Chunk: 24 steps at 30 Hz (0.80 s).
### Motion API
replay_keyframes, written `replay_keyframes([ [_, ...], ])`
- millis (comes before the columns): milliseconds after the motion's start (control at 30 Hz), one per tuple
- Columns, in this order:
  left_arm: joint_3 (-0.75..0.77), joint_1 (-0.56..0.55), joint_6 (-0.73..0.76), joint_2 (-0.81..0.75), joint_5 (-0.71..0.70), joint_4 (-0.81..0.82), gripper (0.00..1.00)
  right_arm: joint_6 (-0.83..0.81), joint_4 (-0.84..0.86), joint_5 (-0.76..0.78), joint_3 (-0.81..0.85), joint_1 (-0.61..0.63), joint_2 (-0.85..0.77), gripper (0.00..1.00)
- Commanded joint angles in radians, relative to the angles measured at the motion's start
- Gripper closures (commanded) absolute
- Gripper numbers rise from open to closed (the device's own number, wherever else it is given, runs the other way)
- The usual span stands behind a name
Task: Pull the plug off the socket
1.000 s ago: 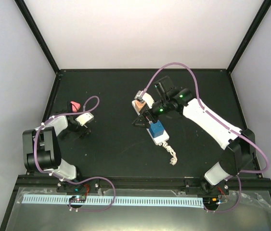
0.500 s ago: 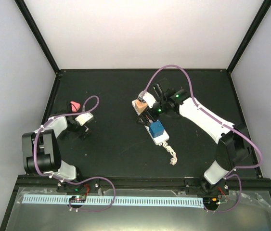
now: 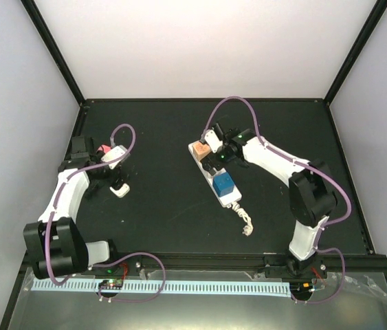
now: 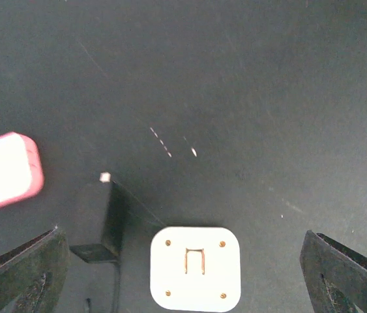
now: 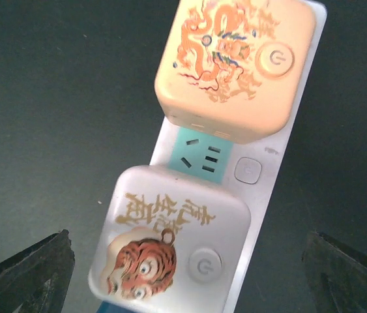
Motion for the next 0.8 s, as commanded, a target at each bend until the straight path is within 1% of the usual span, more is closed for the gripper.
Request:
replay_keyframes([
  [0, 0.081, -0.020, -0.071, -0.057, 0.078, -0.056, 0.01, 0.009, 0.038, 0.031, 0.014, 0.002, 0.035, 0.03],
  [133, 0.094, -0.043, -0.105, -0.085, 0.109, -0.058, 0.01, 0.004, 0.057, 0.036, 0.005, 0.002, 0.065, 0.08],
  [367, 0.100, -0.082, -0.178, -0.119, 0.183, -0.026, 0.02, -0.011, 0.103, 0.043, -0.052, 0.024, 0.070, 0.21],
  [467, 0.099, -0.102, -0.216, -0.128, 0.189, 0.003, 0.04, -0.012, 0.113, 0.044, -0.067, 0.031, 0.068, 0.26],
  [533, 0.098, -0.112, -0.242, -0.130, 0.198, 0.023, 0.05, -0.012, 0.123, 0.035, -0.078, 0.035, 0.065, 0.32],
  [633, 0.084, -0.133, -0.280, -0.135, 0.232, 0.063, 0.06, -0.015, 0.149, 0.011, -0.101, 0.047, 0.049, 0.38],
  [767, 0.052, -0.192, -0.314, -0.137, 0.226, 0.122, 0.07, -0.034, 0.170, -0.024, -0.116, 0.077, 0.038, 0.42],
])
